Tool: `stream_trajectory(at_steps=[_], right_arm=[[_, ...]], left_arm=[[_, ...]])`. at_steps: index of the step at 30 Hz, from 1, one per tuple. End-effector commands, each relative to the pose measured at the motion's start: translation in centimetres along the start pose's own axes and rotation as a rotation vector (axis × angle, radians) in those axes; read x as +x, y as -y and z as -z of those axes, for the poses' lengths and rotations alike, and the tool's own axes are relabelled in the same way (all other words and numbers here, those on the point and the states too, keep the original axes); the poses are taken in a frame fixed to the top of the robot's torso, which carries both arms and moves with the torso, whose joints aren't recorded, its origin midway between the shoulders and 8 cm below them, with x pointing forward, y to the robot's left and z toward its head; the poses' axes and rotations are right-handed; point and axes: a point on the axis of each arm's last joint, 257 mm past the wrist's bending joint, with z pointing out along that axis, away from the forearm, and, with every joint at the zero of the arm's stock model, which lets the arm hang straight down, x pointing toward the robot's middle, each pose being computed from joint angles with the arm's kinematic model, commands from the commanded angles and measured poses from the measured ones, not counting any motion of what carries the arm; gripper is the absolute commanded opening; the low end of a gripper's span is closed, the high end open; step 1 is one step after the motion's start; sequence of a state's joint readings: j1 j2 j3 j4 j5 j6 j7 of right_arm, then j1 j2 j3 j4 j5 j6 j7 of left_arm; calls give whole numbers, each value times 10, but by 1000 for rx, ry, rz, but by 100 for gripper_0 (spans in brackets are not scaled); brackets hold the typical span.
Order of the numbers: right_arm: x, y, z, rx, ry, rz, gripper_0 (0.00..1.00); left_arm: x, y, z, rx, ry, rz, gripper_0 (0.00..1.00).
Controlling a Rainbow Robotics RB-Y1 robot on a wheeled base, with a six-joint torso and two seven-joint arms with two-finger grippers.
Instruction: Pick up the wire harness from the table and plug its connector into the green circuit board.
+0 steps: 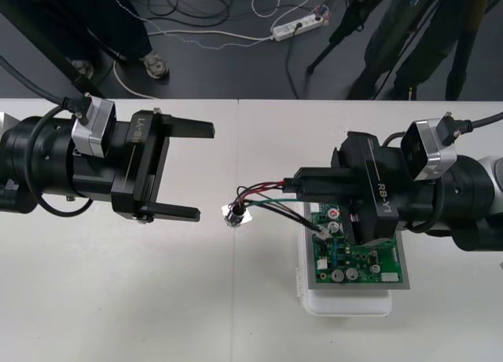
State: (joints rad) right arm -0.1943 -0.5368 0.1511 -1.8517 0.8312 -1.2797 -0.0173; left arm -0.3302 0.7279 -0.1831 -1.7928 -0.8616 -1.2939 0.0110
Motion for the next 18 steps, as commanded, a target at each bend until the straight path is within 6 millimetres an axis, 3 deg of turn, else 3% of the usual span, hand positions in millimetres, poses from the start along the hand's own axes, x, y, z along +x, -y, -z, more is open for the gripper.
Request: stream_trajectory(at_steps=[1,18], right_arm=[[-20,12,-2,30,1,68,0],[-9,18,-2,187,-65,127,0]], left_arm=[[-12,-3,-18,13,14,-90,100],[-17,-20,-44,-4,14,-100,100]])
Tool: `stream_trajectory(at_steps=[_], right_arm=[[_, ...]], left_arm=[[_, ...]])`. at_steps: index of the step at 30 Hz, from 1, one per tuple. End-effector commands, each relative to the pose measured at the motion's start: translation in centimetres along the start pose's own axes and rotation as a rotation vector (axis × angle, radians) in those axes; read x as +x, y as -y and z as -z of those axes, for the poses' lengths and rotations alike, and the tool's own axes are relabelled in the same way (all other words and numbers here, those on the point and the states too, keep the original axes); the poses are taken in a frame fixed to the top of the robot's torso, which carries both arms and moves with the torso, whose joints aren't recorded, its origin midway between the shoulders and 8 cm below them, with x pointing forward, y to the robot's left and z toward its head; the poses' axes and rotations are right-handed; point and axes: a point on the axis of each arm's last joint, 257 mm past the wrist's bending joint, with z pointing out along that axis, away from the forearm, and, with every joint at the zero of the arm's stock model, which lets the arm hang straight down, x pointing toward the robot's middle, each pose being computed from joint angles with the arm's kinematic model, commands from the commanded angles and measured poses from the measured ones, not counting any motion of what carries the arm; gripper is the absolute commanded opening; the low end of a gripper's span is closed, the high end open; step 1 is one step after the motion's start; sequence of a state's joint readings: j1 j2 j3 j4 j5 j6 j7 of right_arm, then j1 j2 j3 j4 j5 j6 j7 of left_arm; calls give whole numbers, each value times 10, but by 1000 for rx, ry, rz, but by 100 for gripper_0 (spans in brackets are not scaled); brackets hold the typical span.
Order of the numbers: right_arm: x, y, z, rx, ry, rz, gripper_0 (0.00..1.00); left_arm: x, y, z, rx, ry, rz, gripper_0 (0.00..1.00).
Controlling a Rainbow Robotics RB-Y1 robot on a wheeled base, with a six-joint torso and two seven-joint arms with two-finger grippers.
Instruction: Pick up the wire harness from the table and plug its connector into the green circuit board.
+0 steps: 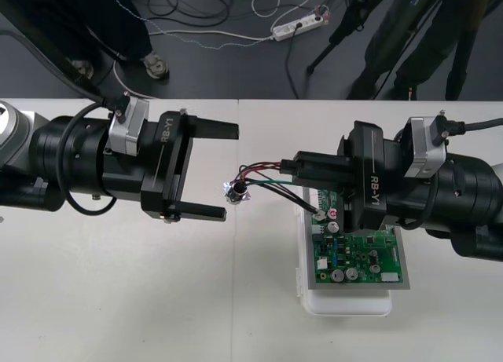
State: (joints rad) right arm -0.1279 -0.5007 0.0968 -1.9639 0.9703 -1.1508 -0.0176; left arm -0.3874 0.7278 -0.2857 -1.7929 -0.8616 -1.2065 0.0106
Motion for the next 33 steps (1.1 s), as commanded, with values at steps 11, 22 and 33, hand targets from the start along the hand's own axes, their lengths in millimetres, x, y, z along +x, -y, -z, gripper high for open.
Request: stream_trajectory(at_steps=[11,22,33], right_arm=[[-8,-2,-1,65,5,20,0],[-4,-8,-4,45,-7,25,0],[-1,-14,-5,-12,-44,45,0]], left_arm=[[-28,-19,-30,5,21,-122,100],[-23,-13,-40,43,18,-73,100],[-13,-7,-45,65,21,-8,100]])
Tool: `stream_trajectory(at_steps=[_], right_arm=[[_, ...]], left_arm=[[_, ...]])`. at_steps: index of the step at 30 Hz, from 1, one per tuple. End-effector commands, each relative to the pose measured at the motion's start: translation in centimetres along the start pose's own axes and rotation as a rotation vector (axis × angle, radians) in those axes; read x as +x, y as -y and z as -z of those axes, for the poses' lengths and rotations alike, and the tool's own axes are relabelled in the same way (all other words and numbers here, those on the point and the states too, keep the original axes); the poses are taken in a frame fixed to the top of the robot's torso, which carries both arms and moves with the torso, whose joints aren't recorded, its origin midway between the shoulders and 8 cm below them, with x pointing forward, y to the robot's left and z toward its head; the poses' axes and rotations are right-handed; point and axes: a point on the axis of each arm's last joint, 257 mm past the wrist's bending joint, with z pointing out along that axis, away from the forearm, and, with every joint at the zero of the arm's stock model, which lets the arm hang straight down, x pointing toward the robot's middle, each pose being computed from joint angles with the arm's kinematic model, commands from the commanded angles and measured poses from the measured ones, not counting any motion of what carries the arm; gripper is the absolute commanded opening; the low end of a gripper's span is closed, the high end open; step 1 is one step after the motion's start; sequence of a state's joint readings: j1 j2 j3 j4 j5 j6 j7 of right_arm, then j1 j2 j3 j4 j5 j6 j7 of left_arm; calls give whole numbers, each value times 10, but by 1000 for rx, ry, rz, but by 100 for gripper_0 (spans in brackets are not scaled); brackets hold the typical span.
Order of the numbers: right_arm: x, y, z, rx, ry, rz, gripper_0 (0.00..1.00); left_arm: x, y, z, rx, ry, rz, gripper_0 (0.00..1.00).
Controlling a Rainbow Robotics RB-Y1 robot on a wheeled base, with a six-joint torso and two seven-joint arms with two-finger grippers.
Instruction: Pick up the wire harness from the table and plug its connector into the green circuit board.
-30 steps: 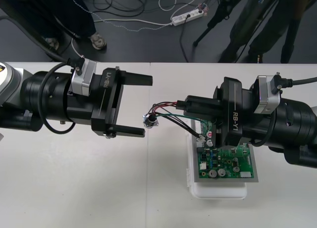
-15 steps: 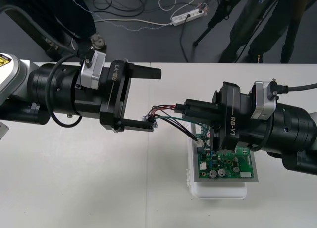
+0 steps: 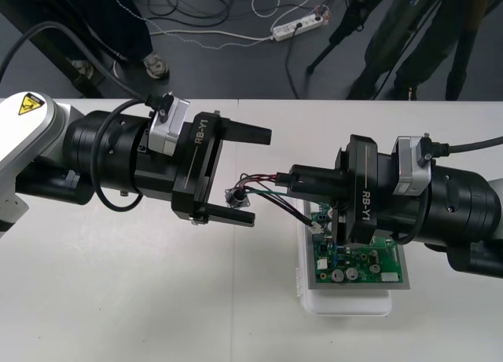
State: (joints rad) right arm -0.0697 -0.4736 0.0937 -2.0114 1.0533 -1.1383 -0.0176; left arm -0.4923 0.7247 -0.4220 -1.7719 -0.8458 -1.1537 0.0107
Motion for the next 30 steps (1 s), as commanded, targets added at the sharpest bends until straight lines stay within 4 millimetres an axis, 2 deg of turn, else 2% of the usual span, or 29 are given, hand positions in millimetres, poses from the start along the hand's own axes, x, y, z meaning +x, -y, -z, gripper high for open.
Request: stream_trajectory(at_steps=[1,15,30], right_arm=[[-16,-5,-3,-40,2,26,0],[-19,-10,-3,-67,10,10,0],[-22,-11,-5,-70,22,7,0]], left_arm=[[-15,-11,-11,-4,22,-24,100],[-9,-4,-16,15,16,3,100],[-15,-5,-20,17,37,1,100]])
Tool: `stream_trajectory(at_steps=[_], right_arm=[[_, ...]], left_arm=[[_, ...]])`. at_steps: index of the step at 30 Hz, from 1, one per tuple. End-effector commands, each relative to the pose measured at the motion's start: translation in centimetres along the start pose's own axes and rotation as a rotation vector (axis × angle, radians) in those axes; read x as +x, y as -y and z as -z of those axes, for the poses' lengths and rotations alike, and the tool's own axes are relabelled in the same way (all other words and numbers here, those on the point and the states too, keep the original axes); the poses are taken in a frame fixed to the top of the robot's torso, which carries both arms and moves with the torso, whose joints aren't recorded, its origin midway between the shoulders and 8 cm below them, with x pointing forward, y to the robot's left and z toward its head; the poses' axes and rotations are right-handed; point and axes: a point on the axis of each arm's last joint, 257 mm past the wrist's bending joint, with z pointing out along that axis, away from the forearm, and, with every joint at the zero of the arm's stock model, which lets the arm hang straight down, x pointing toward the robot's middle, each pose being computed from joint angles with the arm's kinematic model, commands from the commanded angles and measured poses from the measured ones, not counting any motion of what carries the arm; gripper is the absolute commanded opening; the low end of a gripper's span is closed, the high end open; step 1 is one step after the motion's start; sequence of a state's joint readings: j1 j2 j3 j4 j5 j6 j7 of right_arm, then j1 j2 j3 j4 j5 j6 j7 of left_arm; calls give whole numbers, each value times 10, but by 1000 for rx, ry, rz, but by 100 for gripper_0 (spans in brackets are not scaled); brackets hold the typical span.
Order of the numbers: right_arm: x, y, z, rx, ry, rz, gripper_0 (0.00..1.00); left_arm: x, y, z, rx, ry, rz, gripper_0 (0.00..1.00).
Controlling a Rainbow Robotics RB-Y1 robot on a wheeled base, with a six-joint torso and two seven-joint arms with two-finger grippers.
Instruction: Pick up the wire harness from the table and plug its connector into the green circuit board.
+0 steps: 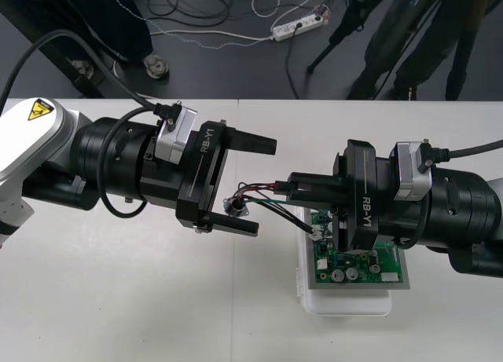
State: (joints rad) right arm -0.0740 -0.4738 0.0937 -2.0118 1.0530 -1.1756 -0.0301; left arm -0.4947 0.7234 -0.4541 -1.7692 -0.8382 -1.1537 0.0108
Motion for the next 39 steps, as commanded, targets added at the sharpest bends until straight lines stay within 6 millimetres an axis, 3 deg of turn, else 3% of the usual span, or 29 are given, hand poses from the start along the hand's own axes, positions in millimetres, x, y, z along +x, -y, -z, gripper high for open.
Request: stream_trajectory(at_steps=[1,15,17,18,20,21,39], right_arm=[[-21,-2,-4,-31,21,15,0],[-22,-2,-4,-32,25,13,0],[-22,-2,-4,-32,25,14,0],[-22,-3,-4,-33,25,13,0],[-22,-3,-4,-34,25,15,0],[-22,-2,-4,-32,25,14,0],[-23,-4,-4,-42,29,14,0]], left_arm=[[-21,-13,-14,-5,37,-20,100],[-22,-13,-15,-7,39,-25,100],[-21,-14,-15,-9,39,-24,95],[-21,-13,-16,-7,39,-24,60],[-21,-13,-16,-7,42,-22,26],[-21,-14,-16,-9,41,-24,0],[-22,-13,-15,-7,42,-22,0]])
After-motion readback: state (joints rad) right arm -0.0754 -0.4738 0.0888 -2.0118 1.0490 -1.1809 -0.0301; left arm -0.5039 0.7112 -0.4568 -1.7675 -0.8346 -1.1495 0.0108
